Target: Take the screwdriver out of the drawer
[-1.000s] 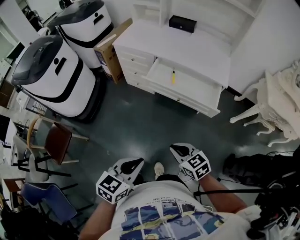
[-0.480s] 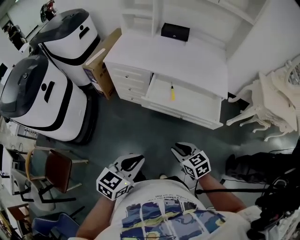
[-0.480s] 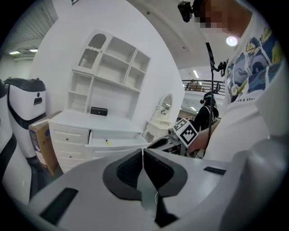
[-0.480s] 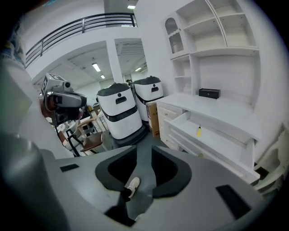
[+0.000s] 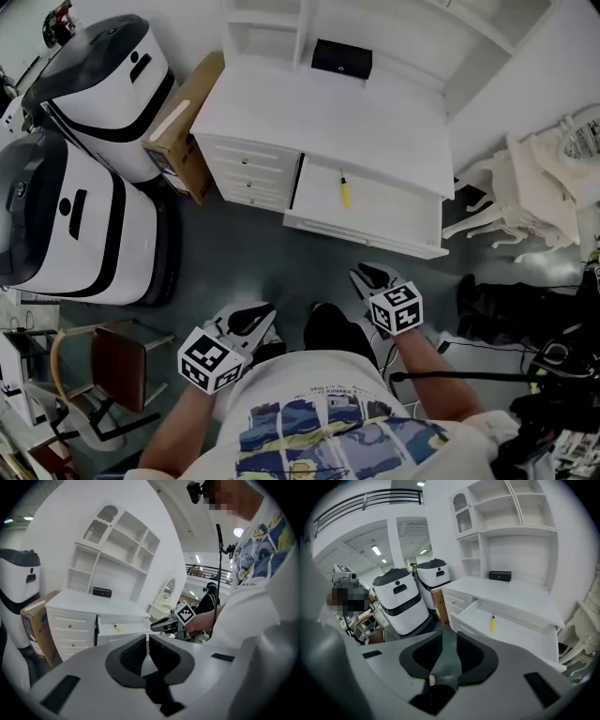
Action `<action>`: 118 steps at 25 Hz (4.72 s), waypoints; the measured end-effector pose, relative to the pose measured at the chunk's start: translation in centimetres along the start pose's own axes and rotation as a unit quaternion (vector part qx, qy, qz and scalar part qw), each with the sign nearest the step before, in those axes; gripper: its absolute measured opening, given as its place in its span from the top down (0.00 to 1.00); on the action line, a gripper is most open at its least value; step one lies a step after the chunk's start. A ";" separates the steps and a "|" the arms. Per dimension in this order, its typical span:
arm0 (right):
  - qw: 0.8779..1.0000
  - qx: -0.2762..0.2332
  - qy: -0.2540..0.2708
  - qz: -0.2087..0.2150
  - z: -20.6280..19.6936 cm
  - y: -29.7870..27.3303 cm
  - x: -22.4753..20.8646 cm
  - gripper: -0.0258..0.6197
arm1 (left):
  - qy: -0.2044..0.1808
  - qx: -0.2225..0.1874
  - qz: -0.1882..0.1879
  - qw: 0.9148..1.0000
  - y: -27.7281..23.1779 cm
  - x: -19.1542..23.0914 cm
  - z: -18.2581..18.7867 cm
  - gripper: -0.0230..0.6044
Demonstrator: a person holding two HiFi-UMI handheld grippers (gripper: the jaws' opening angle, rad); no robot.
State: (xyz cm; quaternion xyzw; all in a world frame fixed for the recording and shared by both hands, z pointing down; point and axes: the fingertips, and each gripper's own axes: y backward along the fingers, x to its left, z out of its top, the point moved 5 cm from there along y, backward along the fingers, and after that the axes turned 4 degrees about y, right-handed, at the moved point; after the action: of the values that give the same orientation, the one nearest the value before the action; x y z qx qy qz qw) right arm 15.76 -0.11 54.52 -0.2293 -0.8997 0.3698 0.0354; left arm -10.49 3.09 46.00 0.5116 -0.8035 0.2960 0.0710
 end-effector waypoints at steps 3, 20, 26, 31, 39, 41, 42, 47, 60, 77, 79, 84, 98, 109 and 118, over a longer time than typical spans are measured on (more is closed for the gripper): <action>1.000 0.003 -0.010 -0.016 1.5 -2.7 -3.9 0.78 | 0.010 0.004 0.002 1.000 -1.5 1.9 1.2 0.94; 0.992 0.126 -0.029 0.006 1.6 -22.7 -21.0 0.73 | 0.010 0.019 0.070 0.997 -12.3 9.6 12.9 0.94; 0.986 0.162 -0.047 -0.003 0.3 -26.4 -23.5 0.72 | 0.037 0.025 0.104 0.994 -13.6 11.1 14.2 0.94; 0.980 0.194 -0.036 -0.005 -0.9 -28.9 -24.2 0.71 | 0.047 0.024 0.125 0.991 -14.5 11.9 15.2 0.94; 0.976 0.217 -0.021 -0.021 -1.7 -30.4 -23.8 0.74 | 0.048 0.025 0.148 0.988 -14.9 12.5 16.0 0.94; 0.975 0.220 -0.020 -0.028 -2.0 -30.5 -23.9 0.78 | 0.049 0.024 0.152 0.987 -14.8 12.6 16.2 0.94; 0.975 0.220 -0.018 -0.030 -2.1 -30.6 -23.9 0.78 | 0.049 0.024 0.153 0.987 -14.8 12.6 16.2 0.94; 0.975 0.221 -0.014 -0.026 -2.9 -31.3 -24.0 0.80 | 0.052 0.023 0.158 0.986 -14.2 12.9 16.1 0.94; 0.973 0.225 -0.006 -0.040 -1.8 -30.2 -24.0 0.81 | 0.045 0.006 0.153 0.987 -11.9 12.9 15.3 0.94; 0.973 0.227 0.044 -0.027 1.0 -24.3 -20.2 0.81 | 0.021 -0.034 0.113 0.993 -7.2 11.3 13.2 0.94; 0.974 0.222 0.046 -0.030 1.6 -23.4 -19.7 0.81 | 0.018 -0.039 0.109 0.993 -6.5 11.1 13.0 0.94; 0.975 0.212 0.049 -0.035 2.4 -21.1 -17.8 0.81 | 0.012 -0.052 0.102 0.993 -4.3 10.3 11.8 0.94; 0.987 0.154 0.033 -0.029 4.9 -14.9 -8.9 0.81 | 0.003 -0.066 0.094 0.993 2.9 8.7 7.8 0.94; 0.992 0.116 0.040 -0.006 5.5 -10.6 -1.0 0.81 | -0.004 -0.068 0.066 0.995 5.7 7.6 5.0 0.94; 0.994 0.084 0.065 0.021 6.8 -6.9 5.1 0.81 | -0.001 -0.073 0.068 0.995 7.7 6.7 3.1 0.94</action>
State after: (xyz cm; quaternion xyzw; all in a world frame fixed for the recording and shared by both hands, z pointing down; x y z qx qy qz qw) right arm 6.97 -6.60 53.73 -0.2679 -0.8564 0.4285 0.1056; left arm -19.69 -1.55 43.20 0.4497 -0.8558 0.2403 0.0872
